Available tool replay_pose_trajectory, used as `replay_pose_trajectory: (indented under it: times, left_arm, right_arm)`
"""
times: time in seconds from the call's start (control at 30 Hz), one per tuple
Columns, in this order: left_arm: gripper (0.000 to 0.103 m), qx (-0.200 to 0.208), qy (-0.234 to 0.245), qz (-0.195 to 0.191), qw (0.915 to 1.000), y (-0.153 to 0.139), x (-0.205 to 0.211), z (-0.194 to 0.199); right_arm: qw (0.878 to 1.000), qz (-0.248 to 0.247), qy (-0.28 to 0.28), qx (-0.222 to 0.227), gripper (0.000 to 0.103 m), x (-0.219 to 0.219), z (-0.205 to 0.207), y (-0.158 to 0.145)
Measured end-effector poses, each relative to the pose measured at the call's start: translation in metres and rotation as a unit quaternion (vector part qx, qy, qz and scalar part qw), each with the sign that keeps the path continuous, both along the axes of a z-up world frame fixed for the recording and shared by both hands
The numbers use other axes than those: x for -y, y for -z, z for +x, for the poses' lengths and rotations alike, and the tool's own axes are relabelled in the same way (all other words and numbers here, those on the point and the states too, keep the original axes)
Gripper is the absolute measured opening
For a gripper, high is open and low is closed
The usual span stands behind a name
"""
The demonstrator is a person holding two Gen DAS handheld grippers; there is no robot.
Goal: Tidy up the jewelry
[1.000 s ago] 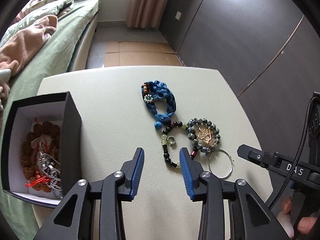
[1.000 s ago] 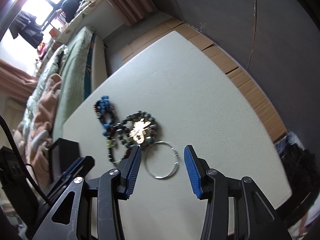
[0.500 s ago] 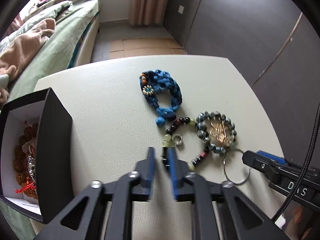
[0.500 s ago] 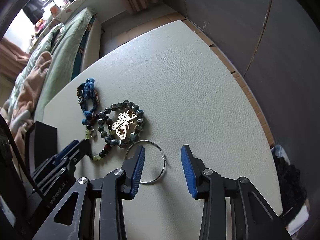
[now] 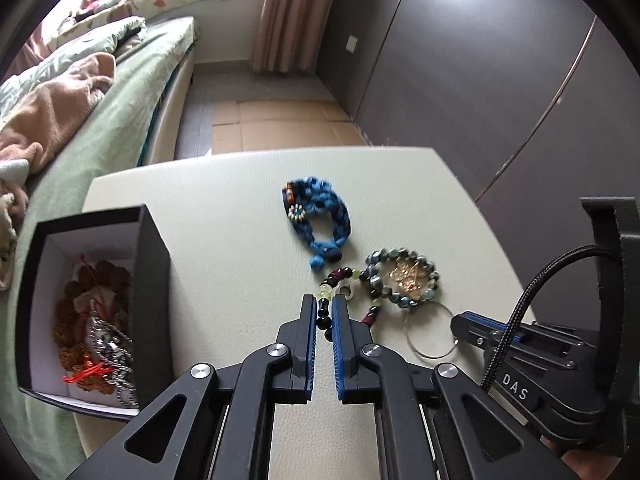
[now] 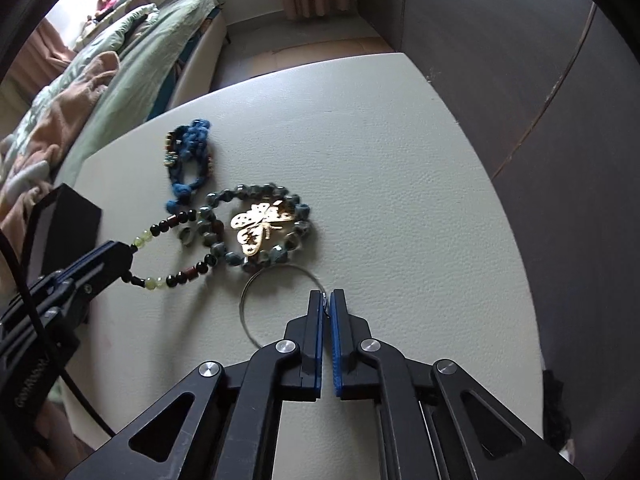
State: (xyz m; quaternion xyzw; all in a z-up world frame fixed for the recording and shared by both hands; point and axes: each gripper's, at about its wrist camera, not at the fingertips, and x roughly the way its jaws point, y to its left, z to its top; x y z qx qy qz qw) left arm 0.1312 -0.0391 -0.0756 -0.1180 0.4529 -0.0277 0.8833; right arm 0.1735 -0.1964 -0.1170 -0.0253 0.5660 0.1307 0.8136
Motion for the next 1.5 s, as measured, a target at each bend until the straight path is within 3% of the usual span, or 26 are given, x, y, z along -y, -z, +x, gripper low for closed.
replay_pose_trajectory:
  times: [0.43,0.73,0.8,0.93,1.03,1.07,1.13,1.33,1.4,1.5]
  left_arm:
    - [0.007,0.061,-0.012,-0.024,0.9978,-0.044,-0.027,-0.027]
    - [0.007,0.076,-0.031,-0.031,0.9961,-0.056,-0.055,-0.036]
    - [0.007,0.077,-0.036,-0.03,0.996,-0.056,-0.06,-0.038]
    - [0.007,0.077,-0.043,-0.031,0.9956,-0.057,-0.071,-0.041]
    - [0.007,0.076,-0.05,-0.034,0.9952,-0.057,-0.078,-0.042]
    - [0.007,0.076,-0.052,-0.034,0.9951,-0.057,-0.08,-0.042]
    - [0.007,0.076,-0.055,-0.035,0.995,-0.057,-0.083,-0.043]
    - [0.007,0.078,-0.057,-0.038,0.9946,-0.059,-0.083,-0.049]
    - [0.007,0.078,-0.058,-0.038,0.9945,-0.059,-0.083,-0.05]
    - [0.007,0.08,-0.061,-0.038,0.9942,-0.06,-0.085,-0.051]
  right_arm:
    - [0.995,0.09,-0.009,0.038,0.003,-0.009,-0.011,-0.035]
    - [0.99,0.129,-0.013,0.058,0.003,-0.027,-0.01,-0.048]
    - [0.993,0.107,-0.016,0.043,0.003,-0.03,-0.008,-0.042]
    - [0.996,0.085,-0.009,-0.031,0.003,-0.031,-0.002,-0.017]
    - [0.996,0.081,-0.023,-0.041,0.015,-0.03,-0.005,-0.013]
    - [0.995,0.082,-0.025,-0.043,0.033,-0.03,-0.006,-0.012]
    - [0.994,0.09,-0.023,-0.05,0.049,-0.026,-0.01,-0.011]
    - [0.991,0.107,-0.011,-0.08,0.047,-0.017,-0.019,-0.002]
    - [0.989,0.117,-0.009,-0.09,0.03,-0.018,-0.023,0.003]
    - [0.989,0.112,-0.003,-0.098,0.024,-0.023,-0.023,0.011]
